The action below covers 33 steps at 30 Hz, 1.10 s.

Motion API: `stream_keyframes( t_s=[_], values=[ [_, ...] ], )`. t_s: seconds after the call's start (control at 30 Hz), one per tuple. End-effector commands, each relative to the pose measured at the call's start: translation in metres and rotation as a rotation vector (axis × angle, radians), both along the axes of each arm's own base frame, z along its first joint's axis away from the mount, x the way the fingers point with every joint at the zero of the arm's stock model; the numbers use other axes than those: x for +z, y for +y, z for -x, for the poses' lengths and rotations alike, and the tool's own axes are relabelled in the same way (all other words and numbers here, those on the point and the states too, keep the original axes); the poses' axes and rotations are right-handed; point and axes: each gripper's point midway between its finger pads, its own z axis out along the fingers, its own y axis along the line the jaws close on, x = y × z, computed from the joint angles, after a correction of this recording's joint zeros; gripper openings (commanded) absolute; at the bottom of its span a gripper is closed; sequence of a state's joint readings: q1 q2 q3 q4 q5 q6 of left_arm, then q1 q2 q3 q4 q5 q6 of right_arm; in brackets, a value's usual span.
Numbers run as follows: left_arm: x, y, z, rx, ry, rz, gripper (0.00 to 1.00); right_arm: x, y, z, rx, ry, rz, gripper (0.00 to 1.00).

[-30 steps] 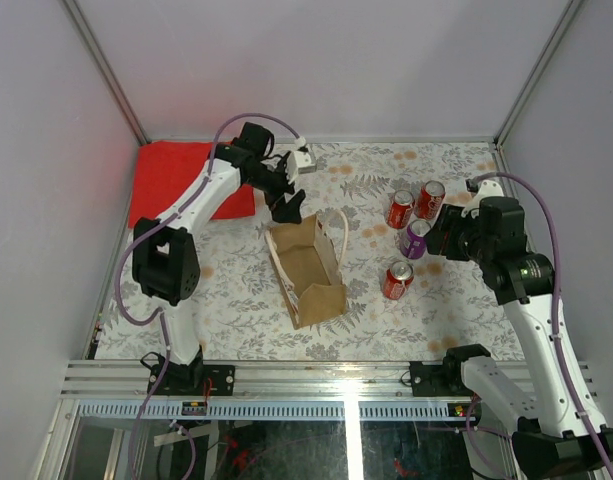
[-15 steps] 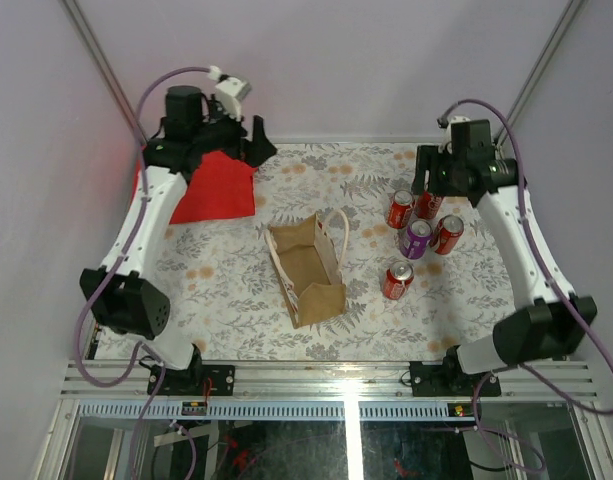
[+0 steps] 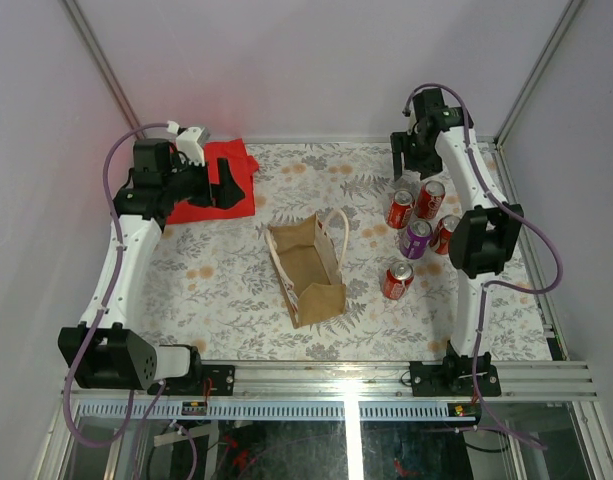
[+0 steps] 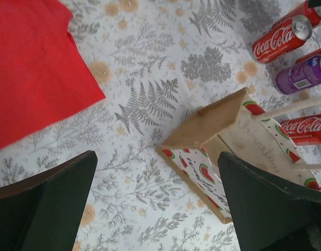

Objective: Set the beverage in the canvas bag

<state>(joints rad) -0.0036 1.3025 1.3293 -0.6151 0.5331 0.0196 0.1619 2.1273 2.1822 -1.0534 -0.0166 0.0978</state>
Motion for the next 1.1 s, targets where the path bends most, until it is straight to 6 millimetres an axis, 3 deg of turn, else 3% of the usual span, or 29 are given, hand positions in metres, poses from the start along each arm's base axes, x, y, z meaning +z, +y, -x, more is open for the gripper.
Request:
stream_keyframes(
  t_s=[0.0,0.27,0.63,1.07],
  values=[
    [-0.009,0.003,0.010,0.016,0.036,0.017,1.00,0.010,0.002,0.018,0.020,0.079,0.002,0.74],
    [-0.016,0.006,0.010,0.013,0.054,0.018,1.00,-0.028,0.005,0.037,0.023,0.219,0.001,0.74],
    [-0.027,0.008,0.013,0.011,0.070,0.017,1.00,-0.026,0.021,0.028,0.044,0.190,-0.034,0.76],
    [-0.032,0.011,0.015,-0.008,0.070,-0.020,1.00,-0.062,0.012,0.030,0.028,0.264,0.041,0.83]
  ],
)
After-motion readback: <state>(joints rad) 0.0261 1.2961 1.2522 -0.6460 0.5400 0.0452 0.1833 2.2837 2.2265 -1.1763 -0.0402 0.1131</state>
